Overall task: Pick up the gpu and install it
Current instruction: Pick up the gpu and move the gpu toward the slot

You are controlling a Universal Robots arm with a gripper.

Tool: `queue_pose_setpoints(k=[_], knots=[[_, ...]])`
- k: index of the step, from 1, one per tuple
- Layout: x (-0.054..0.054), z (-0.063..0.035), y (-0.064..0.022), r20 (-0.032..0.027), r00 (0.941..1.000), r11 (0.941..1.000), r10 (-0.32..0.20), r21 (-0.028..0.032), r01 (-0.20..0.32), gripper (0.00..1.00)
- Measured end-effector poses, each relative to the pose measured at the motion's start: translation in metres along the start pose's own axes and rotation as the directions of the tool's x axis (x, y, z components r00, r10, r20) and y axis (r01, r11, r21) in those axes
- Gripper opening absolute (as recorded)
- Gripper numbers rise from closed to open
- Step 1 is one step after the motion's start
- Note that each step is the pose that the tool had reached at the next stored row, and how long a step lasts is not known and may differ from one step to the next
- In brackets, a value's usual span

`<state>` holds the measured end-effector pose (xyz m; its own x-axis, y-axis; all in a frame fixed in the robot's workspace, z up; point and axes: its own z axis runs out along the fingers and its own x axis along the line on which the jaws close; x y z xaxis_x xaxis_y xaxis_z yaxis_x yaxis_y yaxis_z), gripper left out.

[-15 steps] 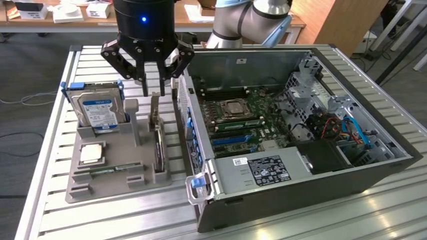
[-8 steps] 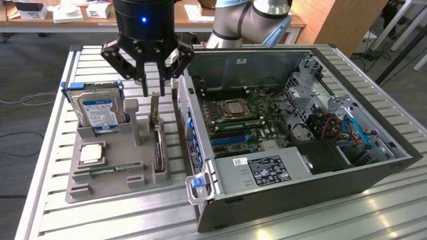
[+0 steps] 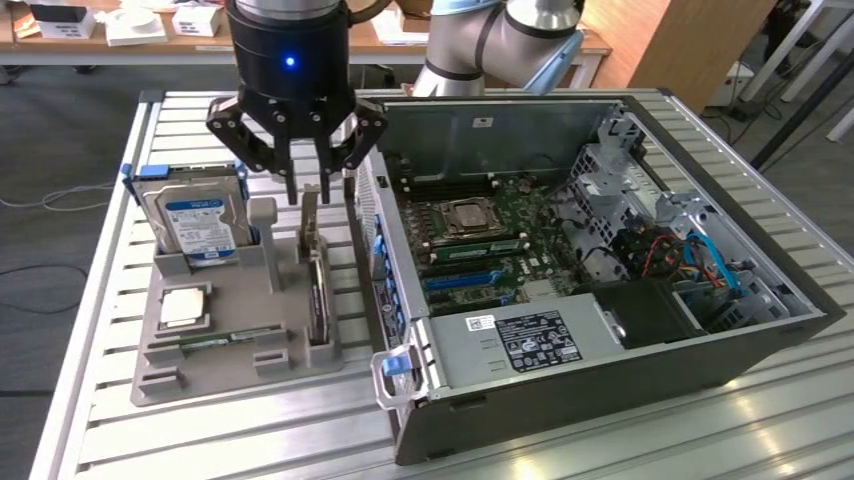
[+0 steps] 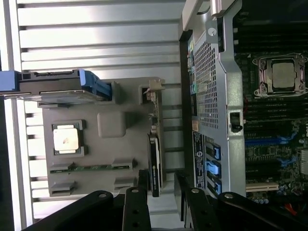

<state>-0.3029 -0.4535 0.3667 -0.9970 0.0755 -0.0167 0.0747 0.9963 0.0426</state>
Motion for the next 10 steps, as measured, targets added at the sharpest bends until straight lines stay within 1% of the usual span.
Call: queue_pose_setpoints(k=[10], knots=[[0.001,0.0183,-0.0008,0.0001,1.0000,1.0000,0.000,-0.0001,0.000,0.36]])
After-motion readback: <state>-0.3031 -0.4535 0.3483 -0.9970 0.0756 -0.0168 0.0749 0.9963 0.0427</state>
